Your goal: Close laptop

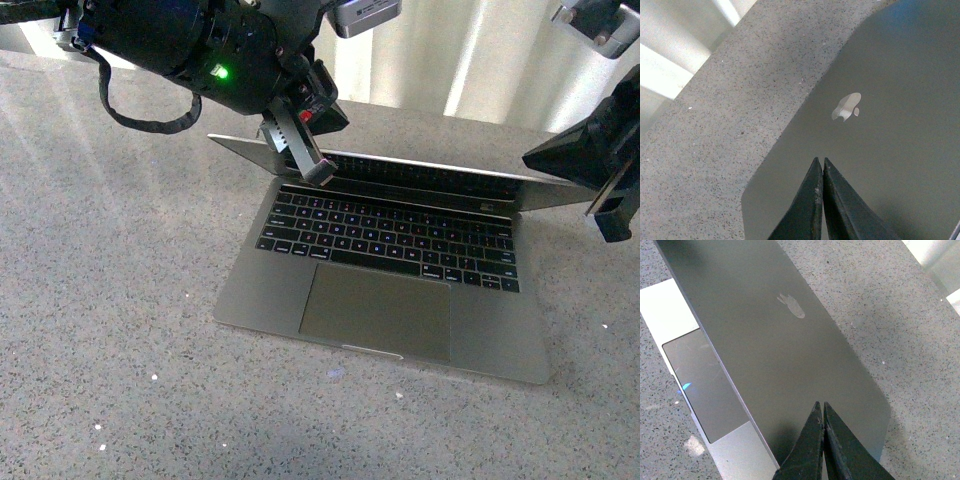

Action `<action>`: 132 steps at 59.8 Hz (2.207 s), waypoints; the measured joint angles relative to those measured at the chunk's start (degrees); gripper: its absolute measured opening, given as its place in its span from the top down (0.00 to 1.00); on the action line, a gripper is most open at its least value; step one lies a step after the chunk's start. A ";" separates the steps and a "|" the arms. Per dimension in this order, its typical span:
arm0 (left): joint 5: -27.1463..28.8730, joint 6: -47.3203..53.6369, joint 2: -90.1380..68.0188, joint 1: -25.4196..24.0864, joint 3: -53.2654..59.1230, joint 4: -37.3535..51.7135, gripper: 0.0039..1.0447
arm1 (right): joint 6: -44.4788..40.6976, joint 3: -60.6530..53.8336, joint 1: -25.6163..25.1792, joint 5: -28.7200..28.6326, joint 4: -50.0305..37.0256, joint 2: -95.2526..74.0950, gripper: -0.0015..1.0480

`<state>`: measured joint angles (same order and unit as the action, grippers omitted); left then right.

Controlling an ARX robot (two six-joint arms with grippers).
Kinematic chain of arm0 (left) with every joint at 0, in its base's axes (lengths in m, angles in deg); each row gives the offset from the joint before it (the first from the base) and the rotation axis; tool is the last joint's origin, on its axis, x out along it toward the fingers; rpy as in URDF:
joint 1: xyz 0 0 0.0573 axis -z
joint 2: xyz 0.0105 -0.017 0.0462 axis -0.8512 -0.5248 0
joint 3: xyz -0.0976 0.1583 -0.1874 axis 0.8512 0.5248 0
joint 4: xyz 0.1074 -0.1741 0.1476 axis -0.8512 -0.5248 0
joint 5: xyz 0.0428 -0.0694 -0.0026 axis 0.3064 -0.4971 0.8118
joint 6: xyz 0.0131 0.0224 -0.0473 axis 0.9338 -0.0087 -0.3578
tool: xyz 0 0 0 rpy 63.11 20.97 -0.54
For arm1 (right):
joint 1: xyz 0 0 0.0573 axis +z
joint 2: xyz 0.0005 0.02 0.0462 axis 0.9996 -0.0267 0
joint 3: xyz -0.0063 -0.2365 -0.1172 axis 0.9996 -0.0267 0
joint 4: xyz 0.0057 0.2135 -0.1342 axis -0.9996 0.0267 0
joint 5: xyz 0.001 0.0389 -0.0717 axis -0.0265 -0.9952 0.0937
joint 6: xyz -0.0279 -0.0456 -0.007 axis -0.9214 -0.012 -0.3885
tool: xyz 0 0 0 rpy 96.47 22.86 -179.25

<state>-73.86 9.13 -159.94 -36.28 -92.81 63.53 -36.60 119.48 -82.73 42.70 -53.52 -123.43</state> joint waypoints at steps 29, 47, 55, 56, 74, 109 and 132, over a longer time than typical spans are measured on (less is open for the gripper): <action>-1.16 -0.33 0.02 0.42 1.86 -0.61 0.97 | 1.73 -2.21 -0.24 -0.83 -0.68 0.37 0.99; -1.42 -0.72 0.66 0.52 4.44 -0.57 0.97 | 2.38 -4.00 -0.26 -0.87 -2.12 0.37 0.99; -1.49 -0.85 0.90 0.52 5.03 -0.44 0.97 | 2.62 -4.61 -0.35 -0.96 -2.95 0.24 0.99; -1.49 -0.87 0.92 0.52 5.07 -0.39 0.97 | 2.64 -4.66 -0.35 -0.96 -3.02 0.20 0.99; -1.55 -0.90 0.98 0.57 5.90 -0.37 0.97 | 2.84 -6.19 -0.63 -1.11 -4.59 -1.29 0.99; -2.67 -2.71 0.98 0.87 7.58 1.60 0.97 | 2.78 -7.80 -1.27 -1.27 -5.86 -2.21 0.99; -3.43 -5.03 0.96 0.81 10.43 4.57 0.97 | 2.71 -7.98 -1.25 -1.03 -5.88 -2.29 0.99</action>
<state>-77.29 4.11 -158.98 -35.47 -82.38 68.10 -33.89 111.50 -83.98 41.67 -59.40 -125.72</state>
